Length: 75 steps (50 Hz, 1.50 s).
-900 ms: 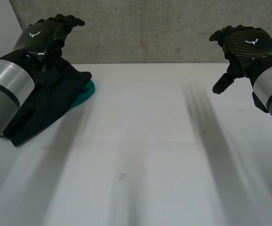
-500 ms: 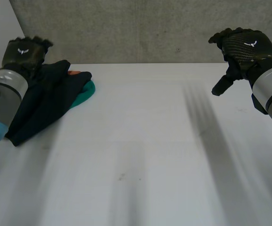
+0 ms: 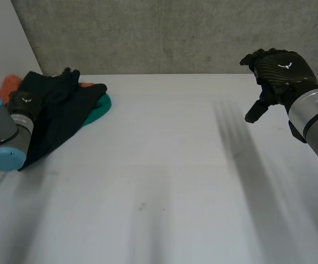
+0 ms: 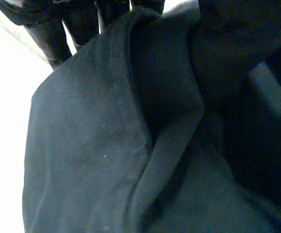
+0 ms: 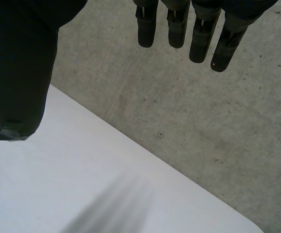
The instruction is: Fold the laundry.
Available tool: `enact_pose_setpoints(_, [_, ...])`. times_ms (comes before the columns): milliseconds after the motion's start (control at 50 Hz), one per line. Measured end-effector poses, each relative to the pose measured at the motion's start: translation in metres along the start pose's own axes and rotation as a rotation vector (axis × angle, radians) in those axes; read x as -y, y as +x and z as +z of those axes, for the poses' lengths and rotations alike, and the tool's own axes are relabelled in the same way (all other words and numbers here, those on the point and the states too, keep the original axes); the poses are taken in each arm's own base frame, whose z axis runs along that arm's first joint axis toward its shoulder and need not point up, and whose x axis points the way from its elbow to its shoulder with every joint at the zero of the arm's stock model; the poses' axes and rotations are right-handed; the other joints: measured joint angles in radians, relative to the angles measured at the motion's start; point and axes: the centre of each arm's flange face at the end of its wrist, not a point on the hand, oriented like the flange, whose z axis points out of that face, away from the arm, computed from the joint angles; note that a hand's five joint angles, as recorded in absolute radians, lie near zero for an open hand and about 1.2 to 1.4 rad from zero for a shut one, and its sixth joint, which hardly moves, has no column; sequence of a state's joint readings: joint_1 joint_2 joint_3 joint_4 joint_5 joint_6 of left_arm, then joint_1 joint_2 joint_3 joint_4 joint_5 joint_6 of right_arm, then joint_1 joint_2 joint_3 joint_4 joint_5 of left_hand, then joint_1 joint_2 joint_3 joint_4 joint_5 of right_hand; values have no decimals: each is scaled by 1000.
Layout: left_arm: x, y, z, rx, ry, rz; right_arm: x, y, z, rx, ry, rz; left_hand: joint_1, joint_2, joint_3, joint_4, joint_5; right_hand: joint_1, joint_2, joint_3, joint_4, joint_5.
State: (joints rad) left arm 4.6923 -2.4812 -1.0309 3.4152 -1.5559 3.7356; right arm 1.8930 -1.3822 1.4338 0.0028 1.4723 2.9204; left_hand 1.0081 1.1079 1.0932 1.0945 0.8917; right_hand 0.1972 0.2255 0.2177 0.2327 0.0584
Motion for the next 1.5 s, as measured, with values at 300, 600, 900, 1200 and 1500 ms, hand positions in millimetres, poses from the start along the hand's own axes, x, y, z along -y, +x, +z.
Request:
enact_pose_setpoints(300, [197, 50, -158, -327, 380, -471, 8, 6, 1, -19, 26, -12, 103, 84, 94, 97, 83, 0, 0, 0, 0, 0])
enact_pose_setpoints(600, [196, 181, -266, -823, 300, -455, 23, 9, -5, -26, 67, -18, -819, -904, -879, -891, -845, 0, 0, 0, 0, 0])
enact_pose_setpoints(900, [180, 77, -206, -524, 264, -494, -16, -33, -33, 161, -170, -213, -819, -904, -879, -891, -845, 0, 0, 0, 0, 0])
enact_pose_setpoints(1200, [136, 60, -184, -447, 139, -497, -92, -116, -93, 459, -317, -275, -819, -904, -879, -891, -845, 0, 0, 0, 0, 0])
enact_pose_setpoints(1500, [135, 62, -186, -453, 136, -496, -123, -134, -126, 570, -347, -285, -819, -904, -879, -891, -845, 97, 104, 124, 109, 102])
